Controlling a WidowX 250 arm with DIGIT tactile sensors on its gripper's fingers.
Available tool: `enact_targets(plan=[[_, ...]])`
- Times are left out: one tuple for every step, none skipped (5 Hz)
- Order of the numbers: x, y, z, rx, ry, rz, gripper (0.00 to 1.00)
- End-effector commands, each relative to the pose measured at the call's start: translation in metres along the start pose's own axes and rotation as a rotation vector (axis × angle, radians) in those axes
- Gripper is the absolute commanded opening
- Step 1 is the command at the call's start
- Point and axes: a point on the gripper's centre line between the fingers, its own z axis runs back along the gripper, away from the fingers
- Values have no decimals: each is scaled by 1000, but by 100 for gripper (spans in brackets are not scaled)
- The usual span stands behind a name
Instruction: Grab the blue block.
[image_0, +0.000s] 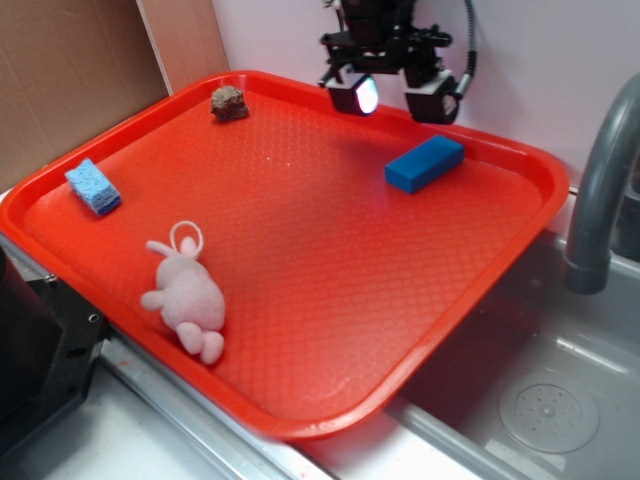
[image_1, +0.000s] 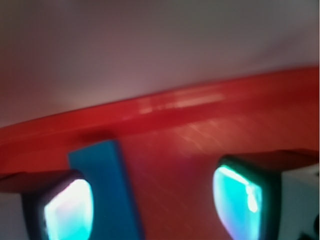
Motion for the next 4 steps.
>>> enact_targets(plan=[[11,-3,23,5,-13,-86,100],[2,-10,14,53,5,-106,100],[0,-11,2,100,-16,-134,100],[1,-4,4,142,-43,-113,100]])
